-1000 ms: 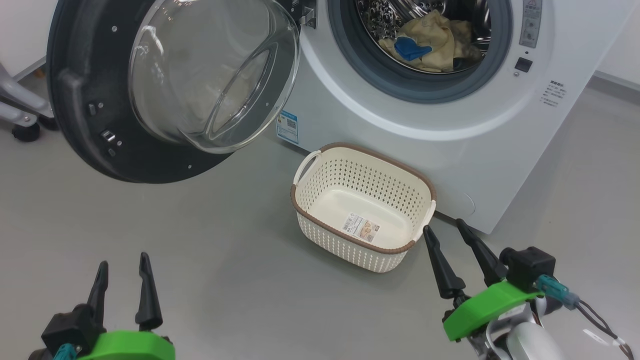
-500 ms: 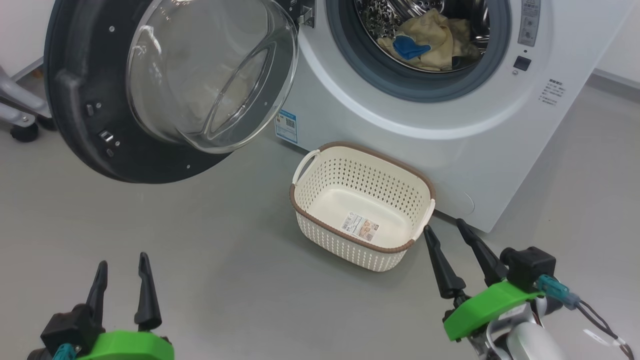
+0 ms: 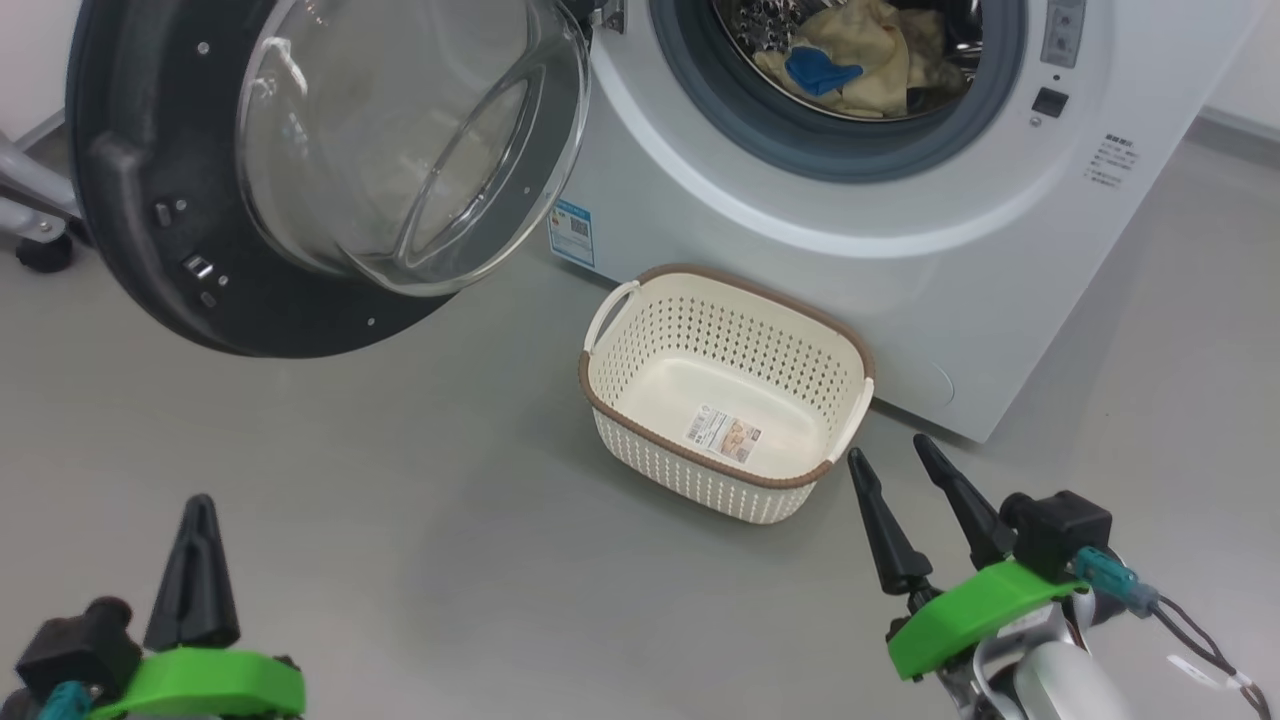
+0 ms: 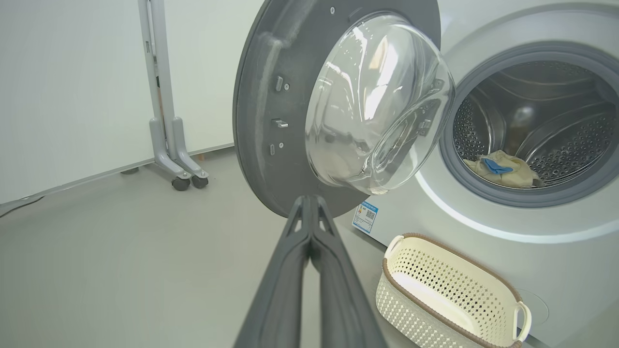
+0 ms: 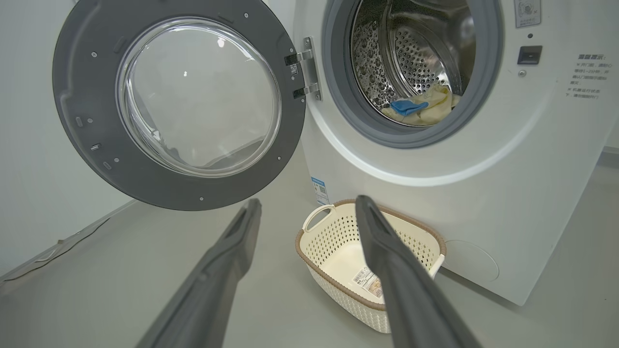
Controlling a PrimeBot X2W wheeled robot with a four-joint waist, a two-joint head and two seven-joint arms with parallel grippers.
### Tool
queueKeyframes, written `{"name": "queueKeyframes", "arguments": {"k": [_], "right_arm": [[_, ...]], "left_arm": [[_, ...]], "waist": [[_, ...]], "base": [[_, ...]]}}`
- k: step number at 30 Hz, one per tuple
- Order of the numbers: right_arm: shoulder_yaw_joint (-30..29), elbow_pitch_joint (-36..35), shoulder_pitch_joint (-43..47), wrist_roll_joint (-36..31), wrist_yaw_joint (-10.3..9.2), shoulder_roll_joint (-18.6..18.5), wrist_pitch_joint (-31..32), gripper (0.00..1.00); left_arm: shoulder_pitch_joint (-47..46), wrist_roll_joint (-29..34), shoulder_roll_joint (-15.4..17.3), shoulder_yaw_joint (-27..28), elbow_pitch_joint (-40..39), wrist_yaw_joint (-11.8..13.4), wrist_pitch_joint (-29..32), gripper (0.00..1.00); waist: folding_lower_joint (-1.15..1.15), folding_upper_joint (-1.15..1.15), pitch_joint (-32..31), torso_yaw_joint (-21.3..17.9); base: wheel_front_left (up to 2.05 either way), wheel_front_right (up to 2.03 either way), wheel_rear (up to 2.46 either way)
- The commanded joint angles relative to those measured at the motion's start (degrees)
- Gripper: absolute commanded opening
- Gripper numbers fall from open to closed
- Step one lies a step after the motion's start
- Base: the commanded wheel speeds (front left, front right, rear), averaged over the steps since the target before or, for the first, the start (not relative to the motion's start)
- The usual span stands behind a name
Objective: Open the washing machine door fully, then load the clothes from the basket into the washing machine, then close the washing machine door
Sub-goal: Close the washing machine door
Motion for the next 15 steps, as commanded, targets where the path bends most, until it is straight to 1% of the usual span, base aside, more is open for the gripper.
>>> {"name": "queueKeyframes", "arguments": {"k": [1, 3, 5, 8, 11, 13, 15], "right_arm": [[1.4, -2.1, -3.4, -0.9, 0.01, -0.6, -0.4, 1.00], [2.0, -2.5, -4.5, -1.4, 0.01, -1.4, -0.4, 1.00], [2.0, -2.5, -5.3, -1.7, 0.01, -2.1, -0.4, 1.00], [2.1, -2.7, -6.0, -1.8, 0.01, -2.9, -0.2, 1.00], [2.6, -3.4, -6.4, -2.2, 0.01, -4.4, 0.6, 1.00], [2.5, -4.1, -6.7, -2.6, 0.01, -5.8, 1.2, 1.00], [2.6, -4.8, -6.9, -2.8, 0.01, -6.9, 1.7, 1.00]], "left_arm": [[-3.5, -0.7, 2.2, 3.4, -2.7, 0.2, -0.4, 0.00], [-4.5, -1.9, 3.4, 5.4, -3.7, 0.3, -0.5, 0.00], [-5.6, -2.8, 5.3, 7.8, -4.5, 0.5, -0.4, 0.00], [-7.5, -4.7, 9.1, 12.4, -5.3, 0.6, 0.1, 0.00], [-10.1, -7.2, 14.2, 16.7, -4.9, -0.3, 1.7, 0.00], [-13.6, -10.7, 17.0, 20.2, -3.6, -0.8, 2.9, 0.00], [-18.0, -16.2, 19.0, 24.0, -1.3, -1.2, 5.2, 0.00]], "waist": [[0.00, 0.00, 1.8, -0.7], [0.00, 0.00, 3.9, -1.7], [0.00, 0.00, 5.8, -2.7], [0.00, 0.00, 8.3, -4.3], [0.00, 0.00, 10.8, -5.6], [0.00, 0.00, 12.5, -6.4], [0.00, 0.00, 13.6, -7.3]], "base": [[0.00, 0.00, 0.00], [0.00, 0.00, 0.00], [0.00, 0.00, 0.00], [0.00, 0.00, 0.00], [0.00, 0.00, 0.00], [0.00, 0.00, 0.00], [0.00, 0.00, 0.00]]}}
